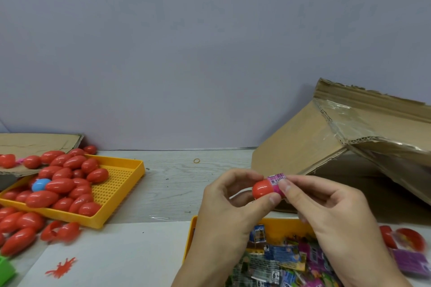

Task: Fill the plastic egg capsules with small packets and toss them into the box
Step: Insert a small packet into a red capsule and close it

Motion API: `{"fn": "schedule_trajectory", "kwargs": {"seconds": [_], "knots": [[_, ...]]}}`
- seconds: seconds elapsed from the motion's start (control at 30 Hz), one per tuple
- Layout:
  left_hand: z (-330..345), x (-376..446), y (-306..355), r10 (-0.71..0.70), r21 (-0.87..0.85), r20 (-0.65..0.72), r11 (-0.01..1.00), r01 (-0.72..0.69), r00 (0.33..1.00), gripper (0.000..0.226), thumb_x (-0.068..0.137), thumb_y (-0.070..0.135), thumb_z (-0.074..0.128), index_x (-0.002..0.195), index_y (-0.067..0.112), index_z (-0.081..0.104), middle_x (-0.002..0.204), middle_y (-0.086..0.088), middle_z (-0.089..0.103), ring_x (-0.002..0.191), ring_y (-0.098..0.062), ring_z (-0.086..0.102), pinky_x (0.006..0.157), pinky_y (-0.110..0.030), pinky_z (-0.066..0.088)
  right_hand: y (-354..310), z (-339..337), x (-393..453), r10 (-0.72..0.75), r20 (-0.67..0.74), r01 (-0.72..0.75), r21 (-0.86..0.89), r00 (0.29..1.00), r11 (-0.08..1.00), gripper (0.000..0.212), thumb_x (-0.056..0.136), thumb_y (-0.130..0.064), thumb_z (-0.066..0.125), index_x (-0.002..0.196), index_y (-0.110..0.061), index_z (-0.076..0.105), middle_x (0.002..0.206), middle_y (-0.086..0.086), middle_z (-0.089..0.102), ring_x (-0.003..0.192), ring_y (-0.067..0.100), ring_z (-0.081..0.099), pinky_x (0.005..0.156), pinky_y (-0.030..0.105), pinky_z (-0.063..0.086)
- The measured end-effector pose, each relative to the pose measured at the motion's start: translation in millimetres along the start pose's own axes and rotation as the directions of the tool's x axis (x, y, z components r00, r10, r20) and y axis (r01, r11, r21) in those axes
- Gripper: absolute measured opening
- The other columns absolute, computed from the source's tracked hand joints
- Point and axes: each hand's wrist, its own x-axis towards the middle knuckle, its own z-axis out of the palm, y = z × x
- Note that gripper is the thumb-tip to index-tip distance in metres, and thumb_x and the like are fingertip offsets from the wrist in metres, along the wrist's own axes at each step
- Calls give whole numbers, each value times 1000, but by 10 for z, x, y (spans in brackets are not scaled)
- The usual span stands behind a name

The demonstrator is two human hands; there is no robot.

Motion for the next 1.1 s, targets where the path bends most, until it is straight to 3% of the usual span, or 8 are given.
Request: {"fn": "schedule_trajectory", "kwargs": {"seconds": [0.17, 0.5, 0.7, 0.87, 1.1], "knots": [[-4, 1, -1, 4, -30, -10, 1000, -4, 1000, 16, 79, 14, 80, 89, 24, 74, 100, -5, 75, 95, -24, 74, 82, -33, 60, 10, -9, 4, 3, 12, -3, 19, 1000, 1000, 19, 61, -35, 71, 78, -39, 79, 68, -5, 74, 56, -3, 65, 51, 7, 45], [10, -18, 31, -7, -9, -16, 1000, 6, 1000, 30, 61, 23, 84, 89, 30, 74, 99, 4, 76, 91, -17, 75, 71, -20, 57, 99, -18, 38, 44, -19, -43, 46, 999, 998, 30, 53, -49, 72, 78, -34, 79, 72, -1, 76, 62, 0, 67, 49, 11, 46], [20, -24, 56, 19, 22, -6, 1000, -19, 1000, 29, 60, 24, 85, 87, 28, 72, 97, 4, 76, 90, -16, 75, 71, -19, 57, 202, -44, 55, 146, 17, -147, 58, 989, 988, 41, 54, -57, 74, 86, -32, 79, 83, 0, 76, 76, 17, 62, 60, 33, 46], [23, -28, 69, 22, 31, 7, 999, -22, 1000, 29, 60, 21, 85, 87, 23, 72, 97, 5, 76, 89, -16, 75, 72, -19, 57, 233, -64, 58, 191, 46, -194, 64, 980, 979, 44, 55, -57, 75, 90, -31, 79, 89, 1, 77, 86, 25, 62, 67, 37, 46], [16, -33, 62, -5, 73, -5, 997, 6, 1000, 26, 62, 21, 86, 84, 23, 71, 94, 8, 76, 91, -12, 74, 74, -22, 59, 237, -59, 67, 212, 51, -216, 73, 976, 974, 45, 52, -58, 74, 88, -33, 80, 89, 0, 77, 97, 24, 65, 74, 38, 47]]}}
